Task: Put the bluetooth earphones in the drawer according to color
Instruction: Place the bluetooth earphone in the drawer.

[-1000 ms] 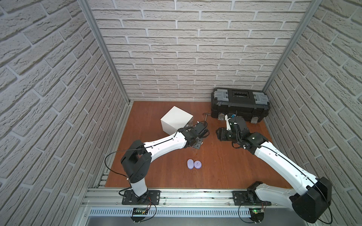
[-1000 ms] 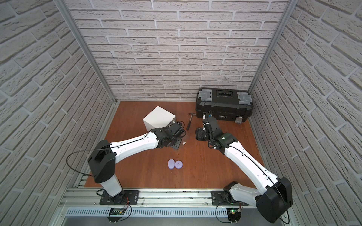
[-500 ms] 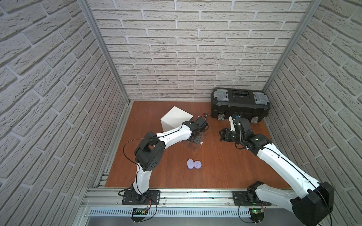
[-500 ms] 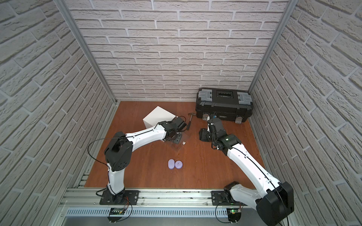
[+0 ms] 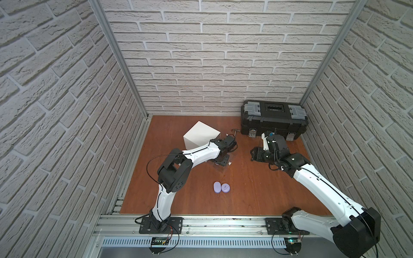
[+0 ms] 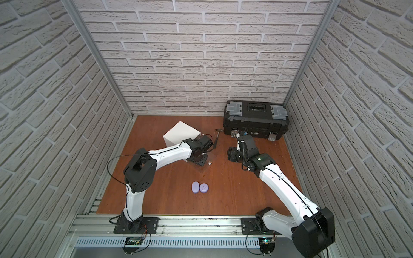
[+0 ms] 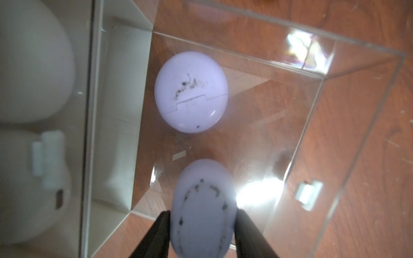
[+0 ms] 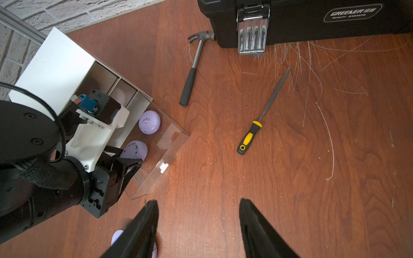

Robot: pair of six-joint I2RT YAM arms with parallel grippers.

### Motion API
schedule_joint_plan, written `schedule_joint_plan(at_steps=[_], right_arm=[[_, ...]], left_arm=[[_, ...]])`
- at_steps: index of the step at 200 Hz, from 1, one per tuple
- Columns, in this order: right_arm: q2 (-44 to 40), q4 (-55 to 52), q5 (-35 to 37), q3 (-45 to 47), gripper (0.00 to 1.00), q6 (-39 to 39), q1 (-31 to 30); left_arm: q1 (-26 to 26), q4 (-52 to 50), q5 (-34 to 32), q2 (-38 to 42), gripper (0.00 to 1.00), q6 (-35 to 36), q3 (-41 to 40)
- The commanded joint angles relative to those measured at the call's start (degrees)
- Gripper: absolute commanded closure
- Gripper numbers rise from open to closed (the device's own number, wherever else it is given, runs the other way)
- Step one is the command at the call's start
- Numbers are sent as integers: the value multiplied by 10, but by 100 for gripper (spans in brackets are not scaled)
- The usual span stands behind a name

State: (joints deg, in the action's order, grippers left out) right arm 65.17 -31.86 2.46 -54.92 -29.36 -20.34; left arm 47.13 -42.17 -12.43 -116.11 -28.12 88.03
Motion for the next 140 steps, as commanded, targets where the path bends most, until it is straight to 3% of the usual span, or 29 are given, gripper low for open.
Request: schedule_joint_plan(at_steps=[1, 61, 140], right_arm=[[-2, 21, -4, 4, 38, 0, 5], [-18, 18, -6, 5, 38, 1, 6], [-12, 2, -133, 30, 38, -17, -4]], left_arm=[[-4, -12, 7, -6, 49, 2, 2], [-4, -16, -1, 9, 41, 3, 5], [30, -44, -76, 183, 15, 22, 47]])
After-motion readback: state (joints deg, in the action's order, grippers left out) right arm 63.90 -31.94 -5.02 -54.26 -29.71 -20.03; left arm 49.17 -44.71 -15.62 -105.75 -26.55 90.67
